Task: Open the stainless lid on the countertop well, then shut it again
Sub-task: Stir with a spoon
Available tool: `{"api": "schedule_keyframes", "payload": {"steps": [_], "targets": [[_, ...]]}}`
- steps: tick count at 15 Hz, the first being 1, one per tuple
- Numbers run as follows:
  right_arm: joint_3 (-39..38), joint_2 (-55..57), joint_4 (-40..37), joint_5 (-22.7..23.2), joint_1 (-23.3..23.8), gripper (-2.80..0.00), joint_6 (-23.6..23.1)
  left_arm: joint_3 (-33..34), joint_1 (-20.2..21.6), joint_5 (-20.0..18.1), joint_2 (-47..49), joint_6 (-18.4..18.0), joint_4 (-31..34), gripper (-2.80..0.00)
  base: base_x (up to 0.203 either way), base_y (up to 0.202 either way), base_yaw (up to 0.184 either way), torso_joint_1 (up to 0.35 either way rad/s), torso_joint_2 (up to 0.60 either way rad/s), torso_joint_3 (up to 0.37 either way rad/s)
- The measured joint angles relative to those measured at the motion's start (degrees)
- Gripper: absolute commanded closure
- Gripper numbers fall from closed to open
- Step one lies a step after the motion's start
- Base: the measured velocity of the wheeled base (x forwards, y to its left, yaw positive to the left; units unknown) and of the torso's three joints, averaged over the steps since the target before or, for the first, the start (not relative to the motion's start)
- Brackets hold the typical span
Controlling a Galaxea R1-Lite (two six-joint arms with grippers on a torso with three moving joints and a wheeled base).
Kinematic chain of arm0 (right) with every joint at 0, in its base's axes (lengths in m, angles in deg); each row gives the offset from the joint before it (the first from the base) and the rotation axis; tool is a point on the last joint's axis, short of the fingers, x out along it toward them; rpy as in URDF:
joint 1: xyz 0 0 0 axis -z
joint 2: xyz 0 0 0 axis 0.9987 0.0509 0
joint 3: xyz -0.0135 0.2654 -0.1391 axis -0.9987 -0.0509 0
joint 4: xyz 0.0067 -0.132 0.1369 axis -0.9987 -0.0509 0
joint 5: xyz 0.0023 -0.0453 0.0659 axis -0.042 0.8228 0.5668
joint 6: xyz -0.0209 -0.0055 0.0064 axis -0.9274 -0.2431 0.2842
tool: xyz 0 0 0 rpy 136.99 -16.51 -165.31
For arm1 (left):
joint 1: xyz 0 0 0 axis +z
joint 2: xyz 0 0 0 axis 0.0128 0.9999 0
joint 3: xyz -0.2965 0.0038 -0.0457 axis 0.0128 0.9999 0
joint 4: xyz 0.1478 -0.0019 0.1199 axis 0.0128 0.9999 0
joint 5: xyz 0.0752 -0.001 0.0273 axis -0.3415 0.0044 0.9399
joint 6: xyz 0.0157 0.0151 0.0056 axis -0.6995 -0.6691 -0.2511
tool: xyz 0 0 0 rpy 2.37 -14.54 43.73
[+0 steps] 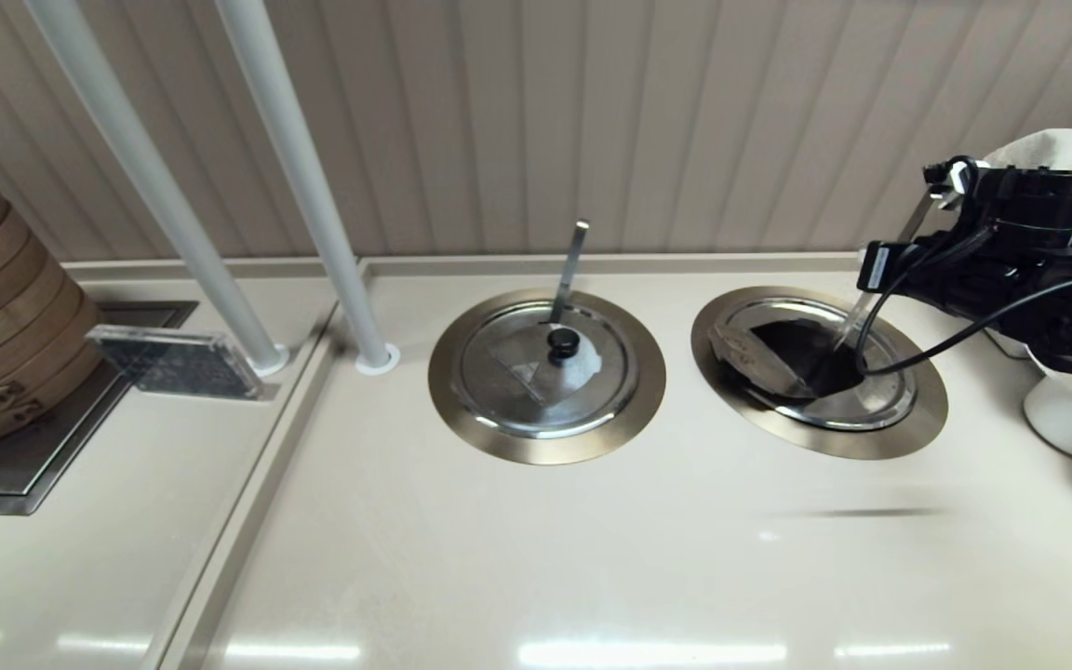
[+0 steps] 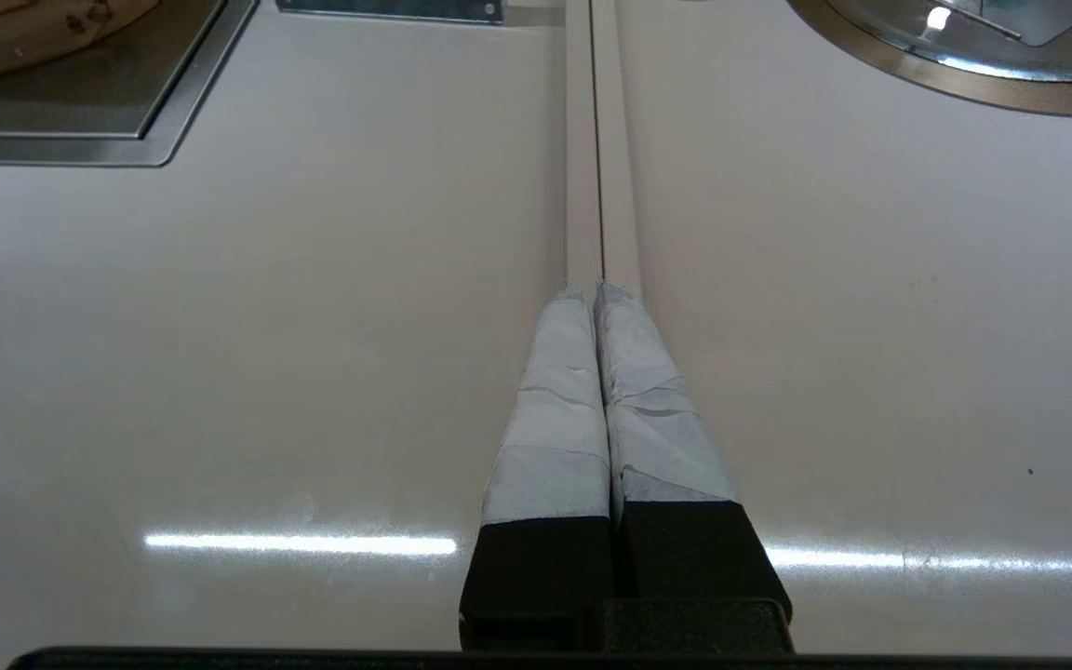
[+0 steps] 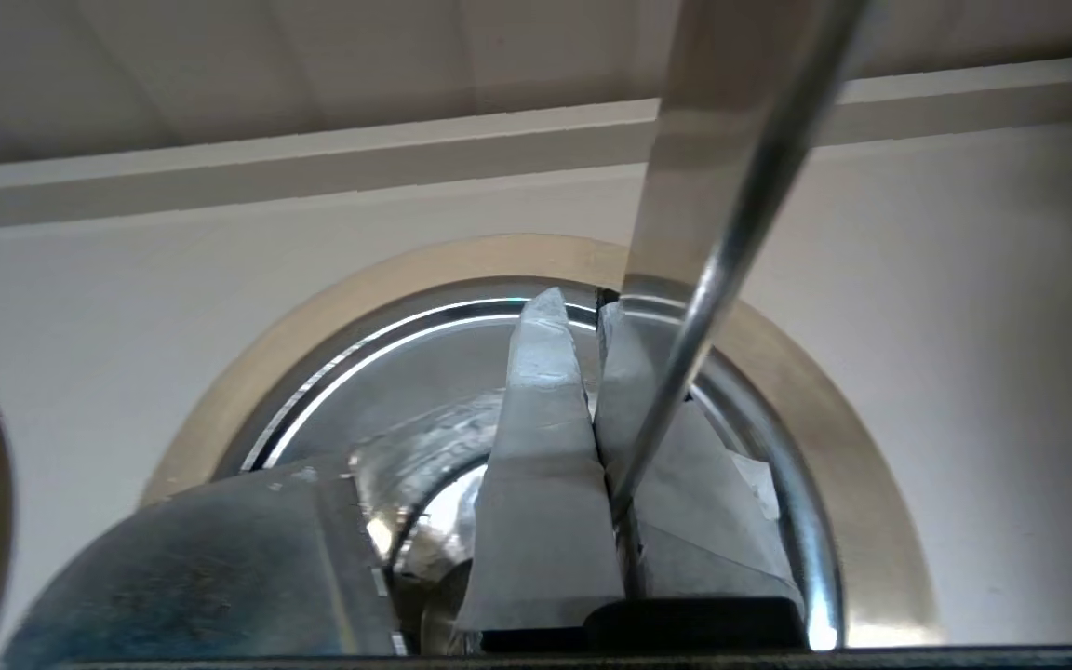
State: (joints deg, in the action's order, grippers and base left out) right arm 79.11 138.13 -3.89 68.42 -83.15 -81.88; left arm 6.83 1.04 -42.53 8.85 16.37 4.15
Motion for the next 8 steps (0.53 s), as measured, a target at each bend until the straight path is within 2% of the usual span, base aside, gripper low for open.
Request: {"api": "schedule_keyframes", "payload": {"steps": [6, 8], "targets": [[0.8, 1.5, 2.0, -1.0, 0.7, 0.0, -0.2, 0.0, 0.0, 0.0, 0.0, 0.0, 0.0, 0.0, 0.0, 0.0, 0.0, 0.0, 0.0, 0.0], [1.2, 2.3, 4.2, -4.0, -0.4, 0.0, 1.2, 0.0, 0.0, 0.0, 0.0, 0.0, 0.0, 0.0, 0.0, 0.0, 0.0, 0.0, 0.0, 0.0]]}}
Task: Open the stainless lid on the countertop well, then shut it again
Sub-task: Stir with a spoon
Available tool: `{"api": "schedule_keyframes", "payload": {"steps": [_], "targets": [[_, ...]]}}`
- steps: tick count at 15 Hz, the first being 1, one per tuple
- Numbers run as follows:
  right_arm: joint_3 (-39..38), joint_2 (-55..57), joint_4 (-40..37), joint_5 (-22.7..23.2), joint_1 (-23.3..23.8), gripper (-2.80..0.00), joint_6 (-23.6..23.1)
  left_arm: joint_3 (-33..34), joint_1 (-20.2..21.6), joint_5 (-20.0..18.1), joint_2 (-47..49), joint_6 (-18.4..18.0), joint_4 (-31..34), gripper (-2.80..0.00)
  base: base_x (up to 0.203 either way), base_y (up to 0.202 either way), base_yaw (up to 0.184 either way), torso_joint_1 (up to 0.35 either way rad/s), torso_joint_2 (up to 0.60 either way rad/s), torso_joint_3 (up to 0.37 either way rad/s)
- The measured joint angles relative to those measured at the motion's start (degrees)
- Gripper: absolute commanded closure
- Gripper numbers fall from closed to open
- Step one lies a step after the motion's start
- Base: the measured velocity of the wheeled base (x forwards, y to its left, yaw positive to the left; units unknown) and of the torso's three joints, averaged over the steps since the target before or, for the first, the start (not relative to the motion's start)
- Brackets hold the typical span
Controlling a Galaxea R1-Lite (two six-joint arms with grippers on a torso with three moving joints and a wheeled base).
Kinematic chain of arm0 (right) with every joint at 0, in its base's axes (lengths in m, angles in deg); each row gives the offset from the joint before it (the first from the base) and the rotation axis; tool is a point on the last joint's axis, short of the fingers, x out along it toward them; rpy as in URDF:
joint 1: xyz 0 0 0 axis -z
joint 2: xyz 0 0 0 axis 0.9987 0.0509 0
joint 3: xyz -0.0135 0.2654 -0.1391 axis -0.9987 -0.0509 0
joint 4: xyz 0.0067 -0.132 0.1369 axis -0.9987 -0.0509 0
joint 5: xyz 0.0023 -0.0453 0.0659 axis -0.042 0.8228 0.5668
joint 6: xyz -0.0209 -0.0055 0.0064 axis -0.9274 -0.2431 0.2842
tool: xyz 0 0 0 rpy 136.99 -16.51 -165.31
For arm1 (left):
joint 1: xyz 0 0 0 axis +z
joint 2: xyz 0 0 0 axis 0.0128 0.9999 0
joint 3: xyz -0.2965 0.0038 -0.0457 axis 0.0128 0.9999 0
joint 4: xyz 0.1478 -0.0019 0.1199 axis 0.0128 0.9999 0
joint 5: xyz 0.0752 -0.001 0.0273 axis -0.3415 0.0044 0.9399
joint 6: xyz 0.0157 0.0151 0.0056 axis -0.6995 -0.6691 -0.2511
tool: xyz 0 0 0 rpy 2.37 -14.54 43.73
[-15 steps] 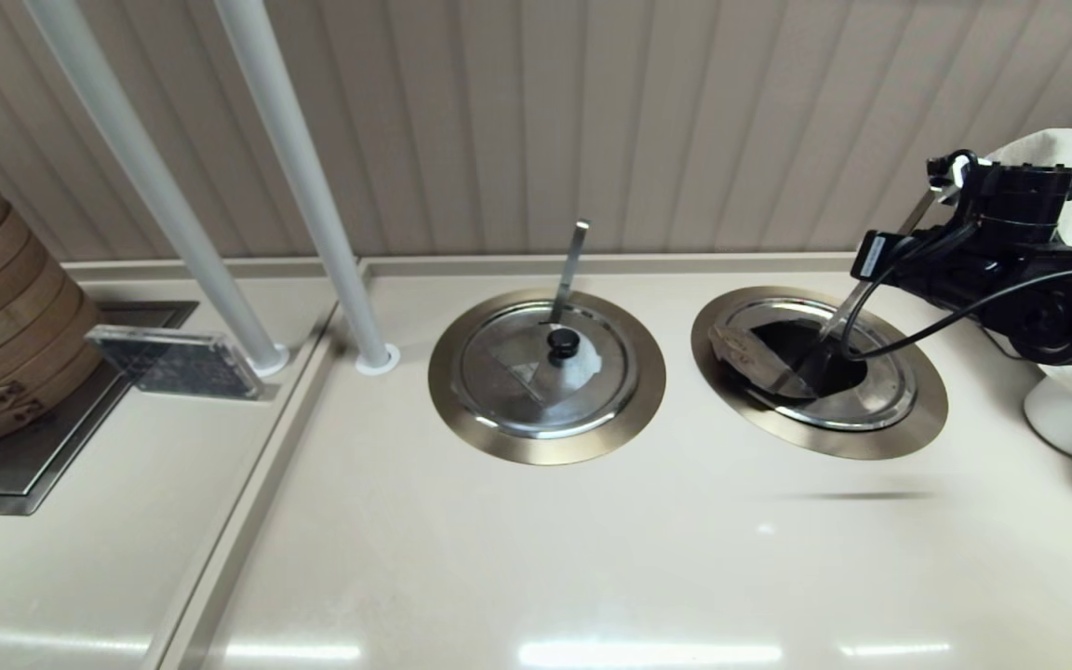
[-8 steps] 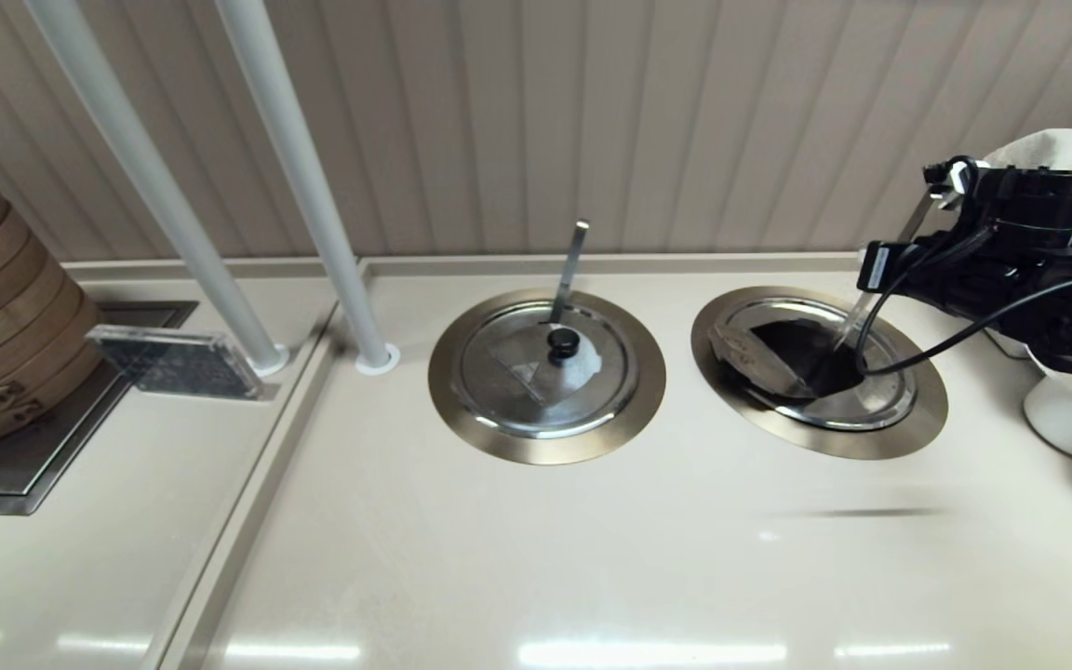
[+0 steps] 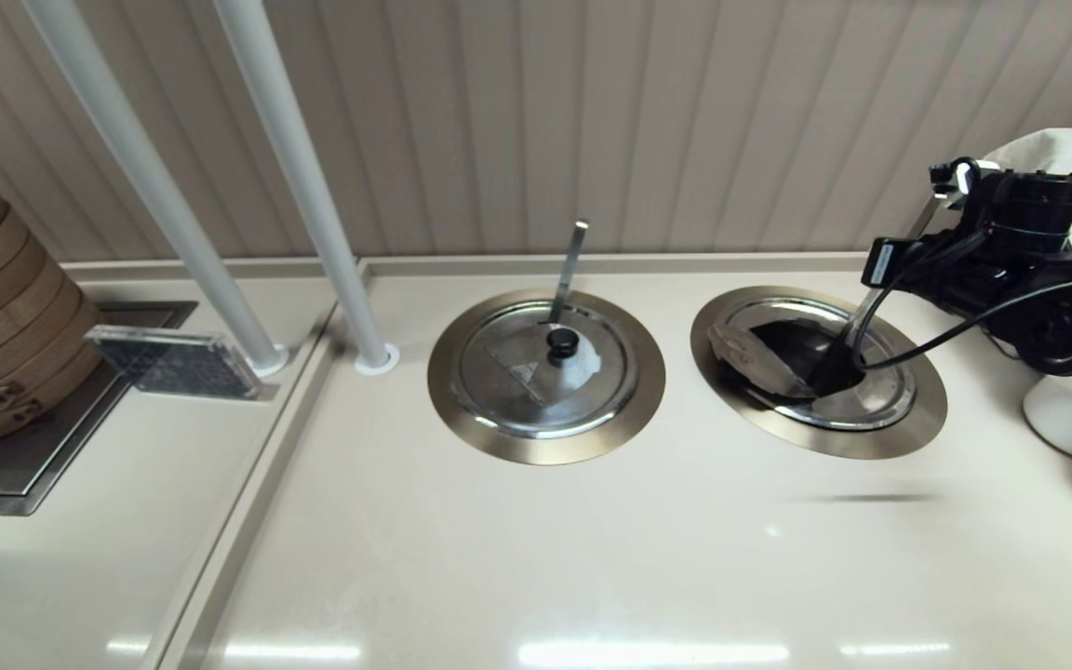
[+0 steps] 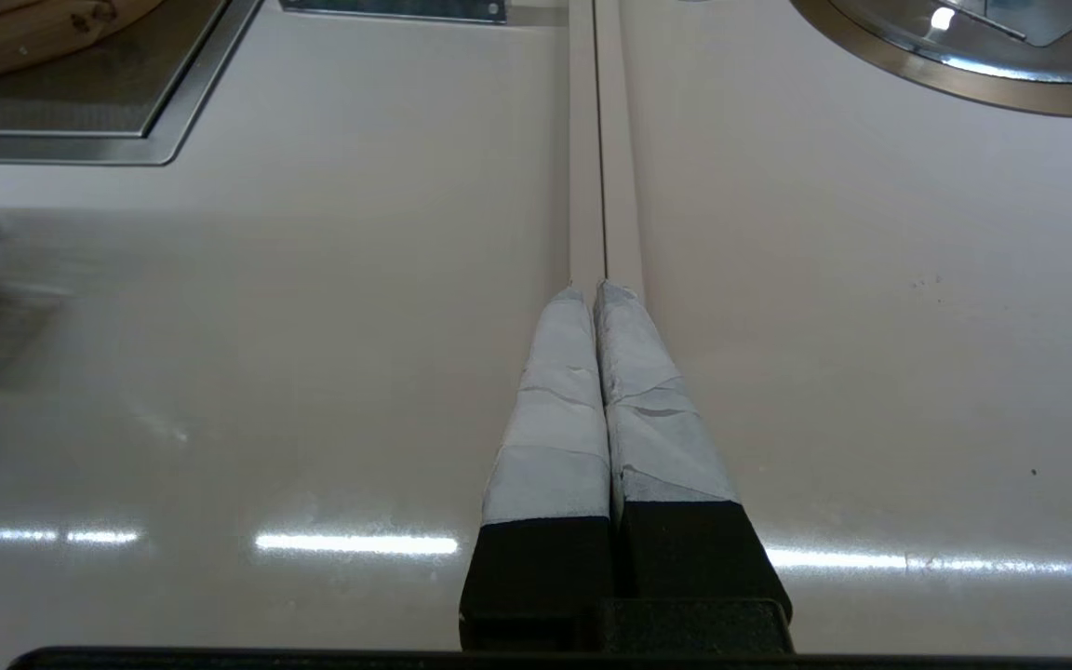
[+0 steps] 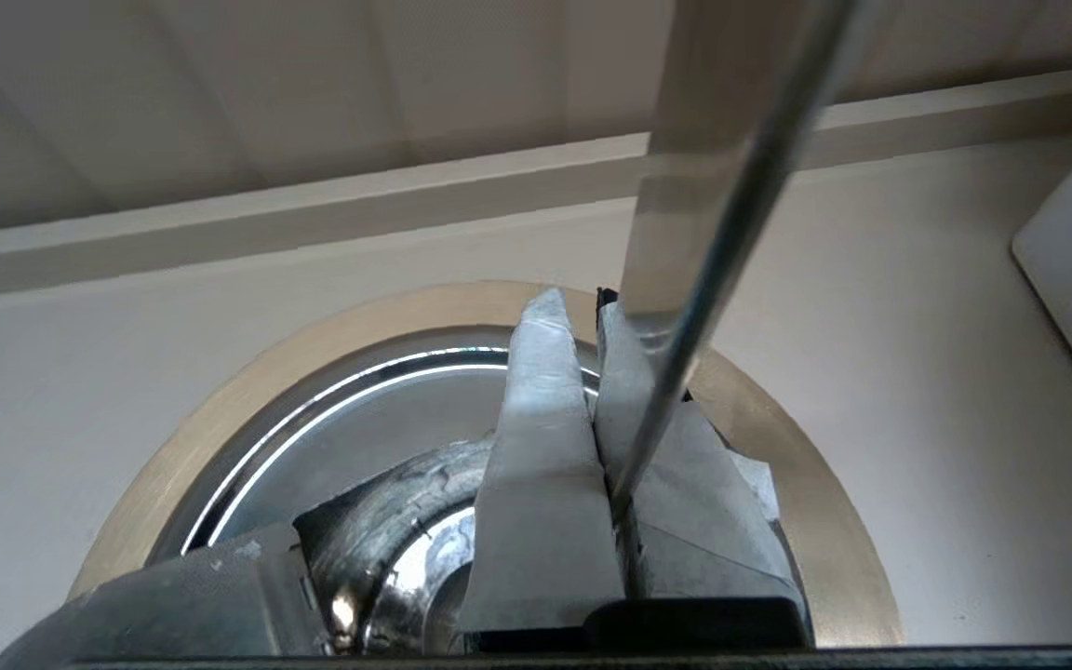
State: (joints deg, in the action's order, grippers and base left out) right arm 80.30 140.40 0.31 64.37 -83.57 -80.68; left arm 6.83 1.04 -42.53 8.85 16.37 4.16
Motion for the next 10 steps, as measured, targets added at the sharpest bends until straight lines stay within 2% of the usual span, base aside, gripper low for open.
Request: {"api": "schedule_keyframes", "payload": {"steps": [2, 5, 10], "targets": [[-0.2, 0.1, 1.4, -0.6, -1.3, 0.0, 0.8, 0.0, 0.0, 0.0, 0.0, 0.0, 0.0, 0.0, 0.0, 0.0, 0.0, 0.0, 0.0, 0.0], [-1.7, -0.9, 1.0, 1.3, -1.9, 0.0, 0.8, 0.0, 0.0, 0.0, 0.0, 0.0, 0.0, 0.0, 0.0, 0.0, 0.0, 0.0, 0.0, 0.0], [-3.0, -2.8, -4.4, 8.1, 1.0, 0.0, -0.7, 0.0, 0.0, 0.0, 0.0, 0.0, 0.0, 0.0, 0.0, 0.0, 0.0, 0.0, 0.0, 0.0]]}}
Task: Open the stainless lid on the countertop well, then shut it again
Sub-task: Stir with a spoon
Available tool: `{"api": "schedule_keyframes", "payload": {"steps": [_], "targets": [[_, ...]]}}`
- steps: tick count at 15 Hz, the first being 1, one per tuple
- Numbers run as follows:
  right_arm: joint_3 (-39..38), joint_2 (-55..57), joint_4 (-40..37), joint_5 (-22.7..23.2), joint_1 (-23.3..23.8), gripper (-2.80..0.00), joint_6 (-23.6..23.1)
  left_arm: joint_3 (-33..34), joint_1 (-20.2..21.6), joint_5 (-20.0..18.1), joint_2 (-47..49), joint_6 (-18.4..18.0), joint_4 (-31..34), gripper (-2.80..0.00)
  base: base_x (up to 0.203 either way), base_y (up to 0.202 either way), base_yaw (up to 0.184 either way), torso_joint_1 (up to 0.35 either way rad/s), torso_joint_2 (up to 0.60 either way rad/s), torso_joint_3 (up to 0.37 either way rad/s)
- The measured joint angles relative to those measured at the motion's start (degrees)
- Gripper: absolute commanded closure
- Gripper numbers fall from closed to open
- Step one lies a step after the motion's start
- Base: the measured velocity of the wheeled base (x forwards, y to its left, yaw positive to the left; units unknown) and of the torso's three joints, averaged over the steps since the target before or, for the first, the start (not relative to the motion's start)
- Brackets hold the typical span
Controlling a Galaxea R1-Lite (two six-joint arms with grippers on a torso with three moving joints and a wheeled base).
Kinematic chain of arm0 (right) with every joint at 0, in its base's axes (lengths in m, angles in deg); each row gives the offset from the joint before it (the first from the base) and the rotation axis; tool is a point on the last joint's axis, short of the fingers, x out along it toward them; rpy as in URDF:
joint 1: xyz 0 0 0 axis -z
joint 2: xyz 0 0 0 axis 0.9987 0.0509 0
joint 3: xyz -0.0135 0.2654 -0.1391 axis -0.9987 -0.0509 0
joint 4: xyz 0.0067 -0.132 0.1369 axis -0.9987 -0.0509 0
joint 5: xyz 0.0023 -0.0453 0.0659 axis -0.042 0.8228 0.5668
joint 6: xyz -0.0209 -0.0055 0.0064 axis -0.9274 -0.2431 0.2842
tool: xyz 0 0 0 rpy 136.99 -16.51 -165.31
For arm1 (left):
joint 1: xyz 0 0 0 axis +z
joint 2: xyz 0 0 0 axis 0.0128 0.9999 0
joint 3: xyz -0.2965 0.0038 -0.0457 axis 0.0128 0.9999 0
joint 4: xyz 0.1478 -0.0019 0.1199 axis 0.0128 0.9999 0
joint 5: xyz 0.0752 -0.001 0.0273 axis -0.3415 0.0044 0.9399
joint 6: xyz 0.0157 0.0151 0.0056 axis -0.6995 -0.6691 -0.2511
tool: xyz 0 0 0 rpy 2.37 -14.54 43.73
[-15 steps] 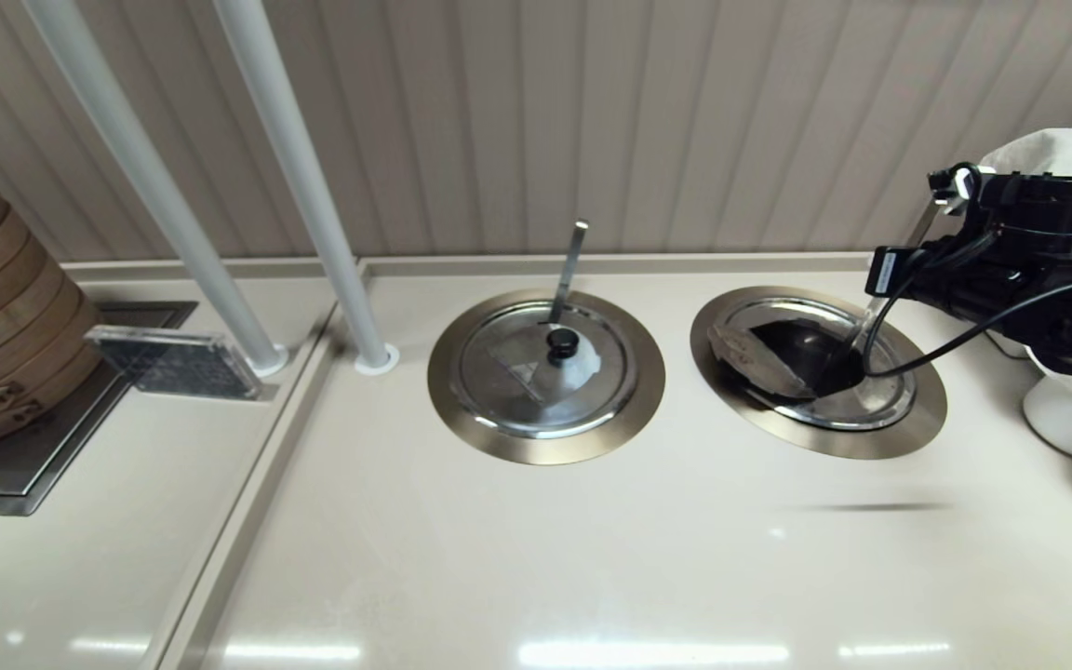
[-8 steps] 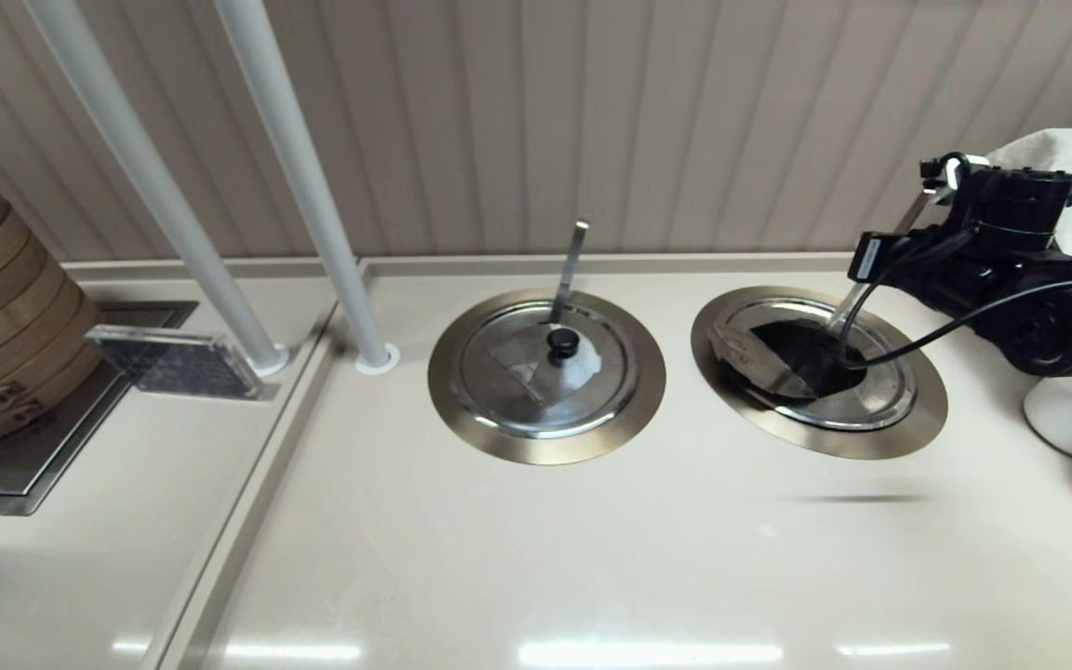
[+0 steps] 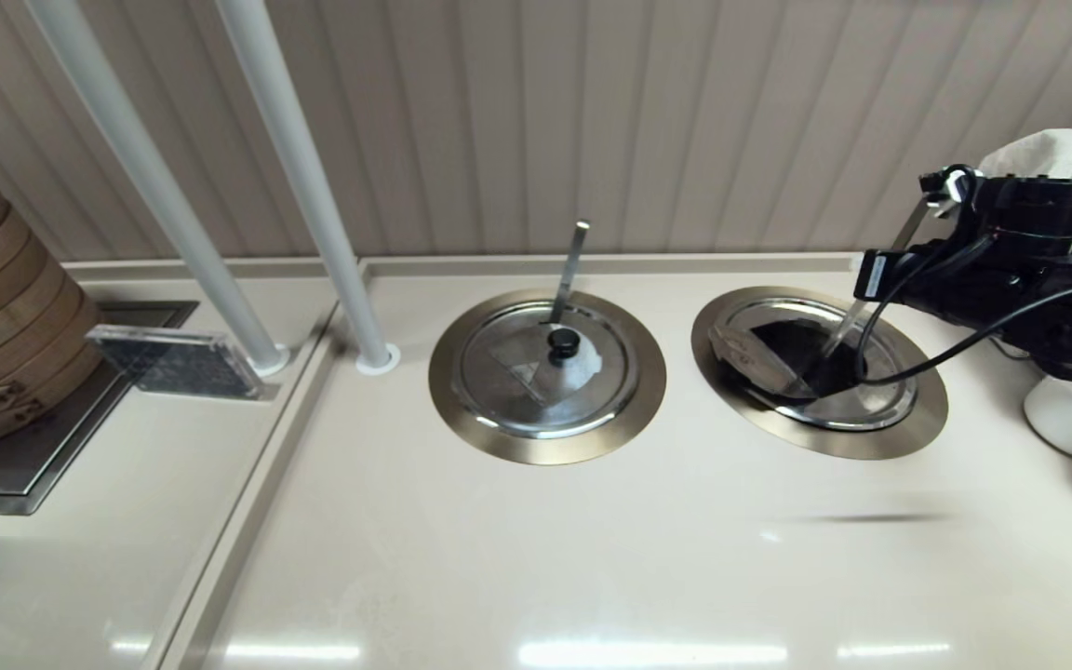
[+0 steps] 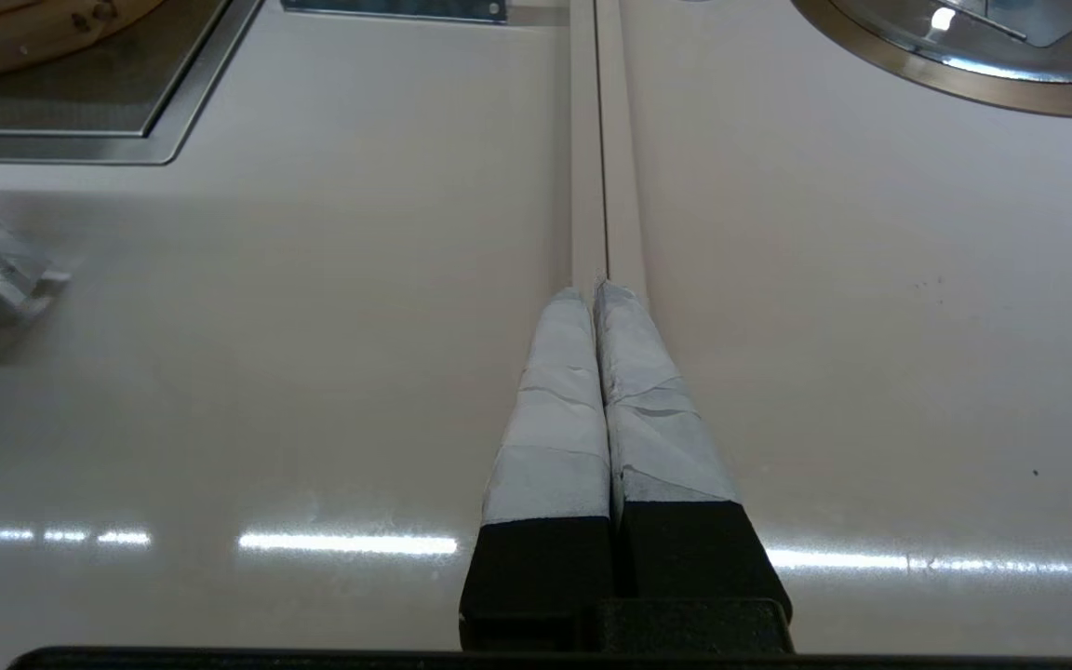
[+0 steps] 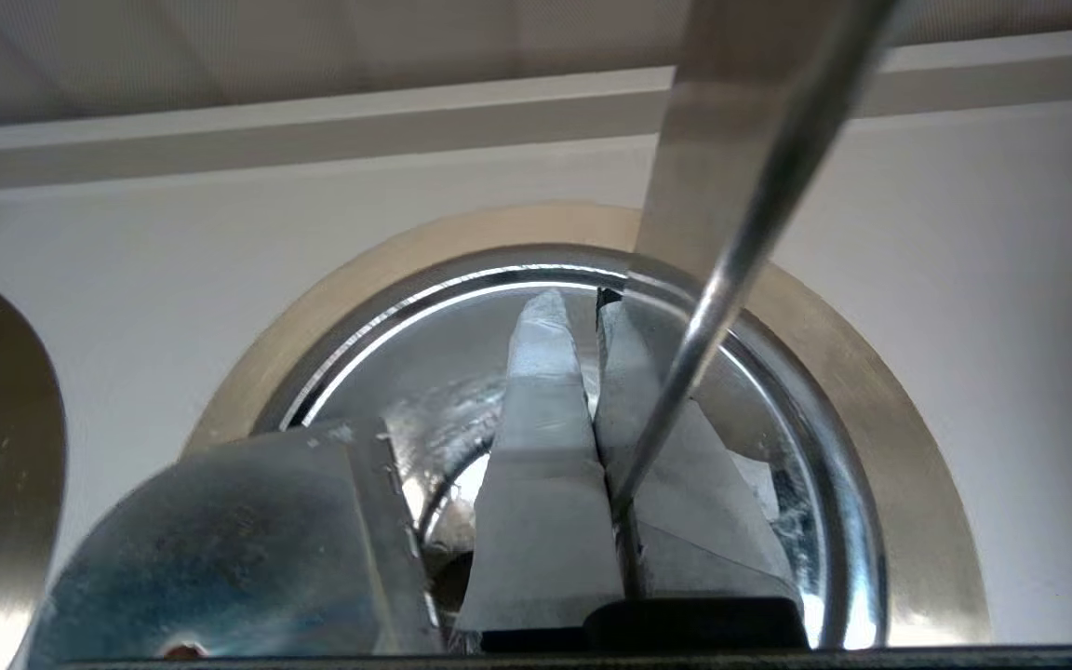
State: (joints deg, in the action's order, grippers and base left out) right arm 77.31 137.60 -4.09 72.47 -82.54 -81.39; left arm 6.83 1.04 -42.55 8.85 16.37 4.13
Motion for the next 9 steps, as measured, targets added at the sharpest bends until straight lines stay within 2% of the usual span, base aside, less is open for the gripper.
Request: {"api": "schedule_keyframes", "payload": {"steps": [3, 7, 9], "targets": [[0.8, 0.1, -2.5, 2.2, 2.6, 0.0, -2.2, 0.0, 0.0, 0.0, 0.0, 0.0, 0.0, 0.0, 0.0, 0.0, 0.0, 0.0, 0.0, 0.0], [4.4, 2.8, -2.4, -3.0, 3.3, 0.0, -1.6, 0.0, 0.0, 0.0, 0.0, 0.0, 0.0, 0.0, 0.0, 0.0, 0.0, 0.0, 0.0, 0.0], [5.1, 3.6, -0.9, -3.7, 2.1, 0.0, 1.3, 0.0, 0.0, 0.0, 0.0, 0.0, 0.0, 0.0, 0.0, 0.0, 0.0, 0.0, 0.0, 0.0]]}}
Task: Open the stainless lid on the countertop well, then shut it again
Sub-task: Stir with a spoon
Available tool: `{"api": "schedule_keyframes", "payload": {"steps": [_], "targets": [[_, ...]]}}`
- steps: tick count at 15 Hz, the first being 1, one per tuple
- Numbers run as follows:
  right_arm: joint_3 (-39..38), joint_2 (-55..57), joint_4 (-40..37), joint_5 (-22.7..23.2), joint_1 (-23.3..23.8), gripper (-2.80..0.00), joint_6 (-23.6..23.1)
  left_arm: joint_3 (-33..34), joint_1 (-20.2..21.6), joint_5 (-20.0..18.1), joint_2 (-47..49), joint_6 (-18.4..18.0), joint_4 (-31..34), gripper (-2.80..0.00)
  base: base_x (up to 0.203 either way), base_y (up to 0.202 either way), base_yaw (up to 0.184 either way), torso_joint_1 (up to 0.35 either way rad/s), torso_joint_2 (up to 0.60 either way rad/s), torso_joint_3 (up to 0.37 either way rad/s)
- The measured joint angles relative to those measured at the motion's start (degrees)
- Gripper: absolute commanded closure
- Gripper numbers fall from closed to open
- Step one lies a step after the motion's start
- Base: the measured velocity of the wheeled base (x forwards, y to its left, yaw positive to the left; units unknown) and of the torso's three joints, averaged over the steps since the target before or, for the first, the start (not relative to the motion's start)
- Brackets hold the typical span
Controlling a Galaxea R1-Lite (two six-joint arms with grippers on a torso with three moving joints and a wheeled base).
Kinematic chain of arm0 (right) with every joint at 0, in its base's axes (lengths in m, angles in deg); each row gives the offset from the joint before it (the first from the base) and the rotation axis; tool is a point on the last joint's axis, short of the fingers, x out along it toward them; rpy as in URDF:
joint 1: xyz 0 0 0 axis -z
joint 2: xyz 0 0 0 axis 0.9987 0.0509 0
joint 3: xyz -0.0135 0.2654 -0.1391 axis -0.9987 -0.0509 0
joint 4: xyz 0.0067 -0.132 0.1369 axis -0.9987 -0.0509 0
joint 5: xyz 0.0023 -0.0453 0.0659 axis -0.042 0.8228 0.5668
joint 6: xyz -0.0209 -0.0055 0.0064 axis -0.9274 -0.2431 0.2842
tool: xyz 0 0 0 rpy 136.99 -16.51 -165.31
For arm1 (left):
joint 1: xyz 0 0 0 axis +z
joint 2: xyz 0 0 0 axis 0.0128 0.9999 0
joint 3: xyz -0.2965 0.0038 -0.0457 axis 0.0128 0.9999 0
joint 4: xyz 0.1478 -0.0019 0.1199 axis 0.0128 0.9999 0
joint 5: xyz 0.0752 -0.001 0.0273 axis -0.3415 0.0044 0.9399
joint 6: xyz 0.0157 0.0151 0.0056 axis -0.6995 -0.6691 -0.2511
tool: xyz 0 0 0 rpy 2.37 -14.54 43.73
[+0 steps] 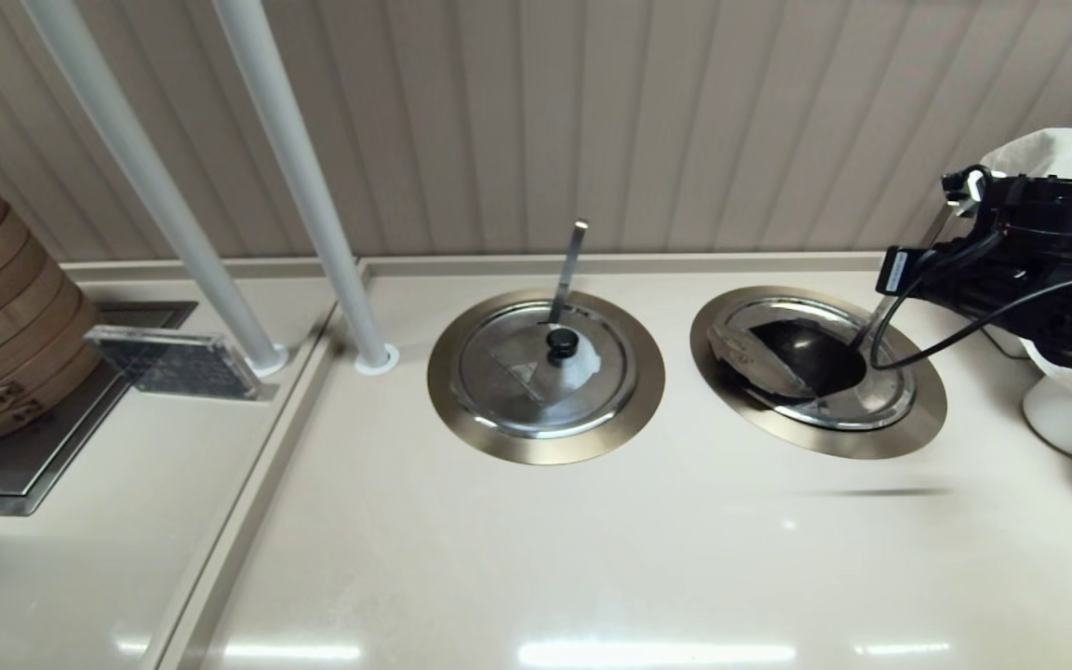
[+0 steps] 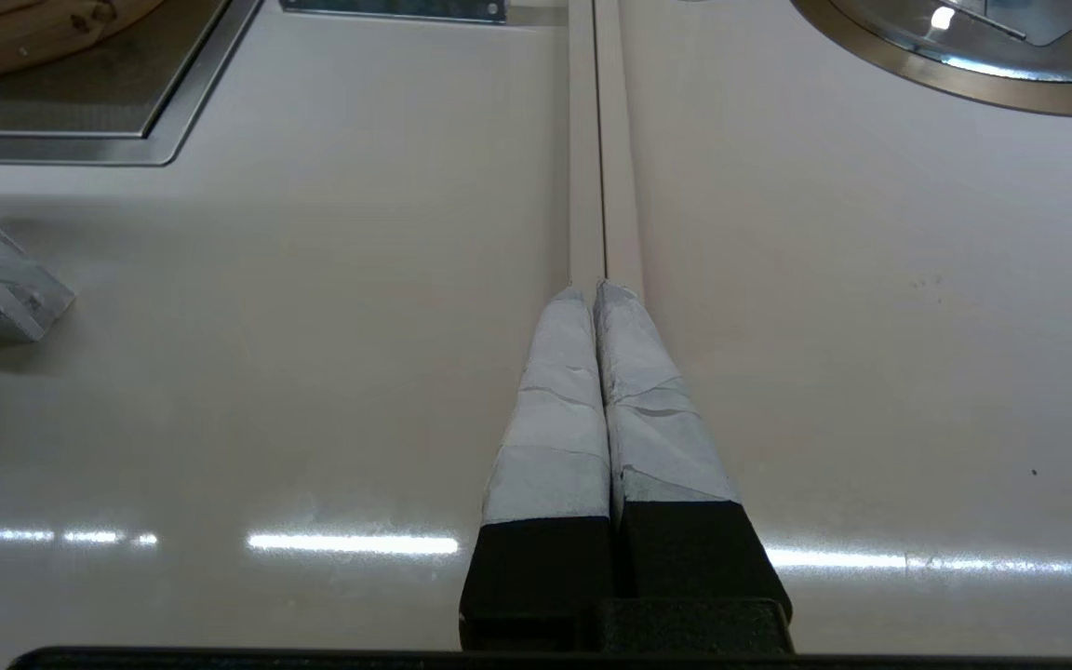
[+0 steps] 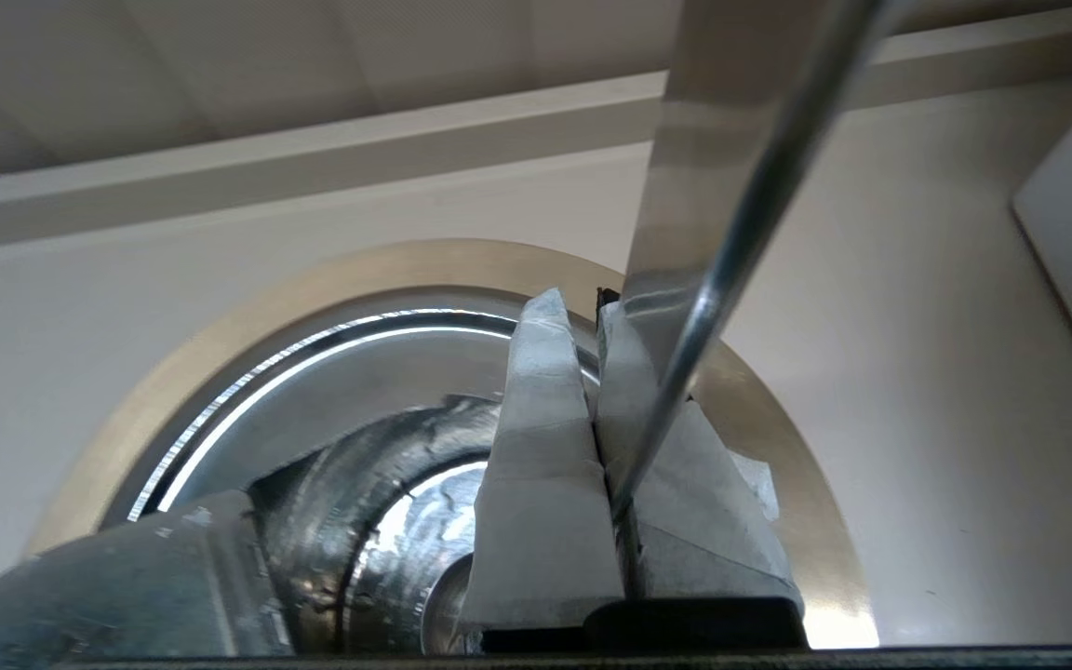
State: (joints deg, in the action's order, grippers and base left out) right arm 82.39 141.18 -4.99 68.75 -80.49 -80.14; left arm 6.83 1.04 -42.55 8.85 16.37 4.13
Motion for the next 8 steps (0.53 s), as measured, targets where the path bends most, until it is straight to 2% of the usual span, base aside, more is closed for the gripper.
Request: {"api": "schedule_keyframes", "payload": {"steps": [4, 8], "targets": [[-1.9, -0.4, 3.9, -1.7, -3.1, 0.0, 1.2, 0.0, 0.0, 0.0, 0.0, 0.0, 0.0, 0.0, 0.0, 0.0, 0.0, 0.0, 0.0, 0.0], [-5.0, -3.2, 4.1, 1.0, -3.6, 0.0, 0.6, 0.0, 0.0, 0.0, 0.0, 0.0, 0.0, 0.0, 0.0, 0.0, 0.0, 0.0, 0.0, 0.0]]}}
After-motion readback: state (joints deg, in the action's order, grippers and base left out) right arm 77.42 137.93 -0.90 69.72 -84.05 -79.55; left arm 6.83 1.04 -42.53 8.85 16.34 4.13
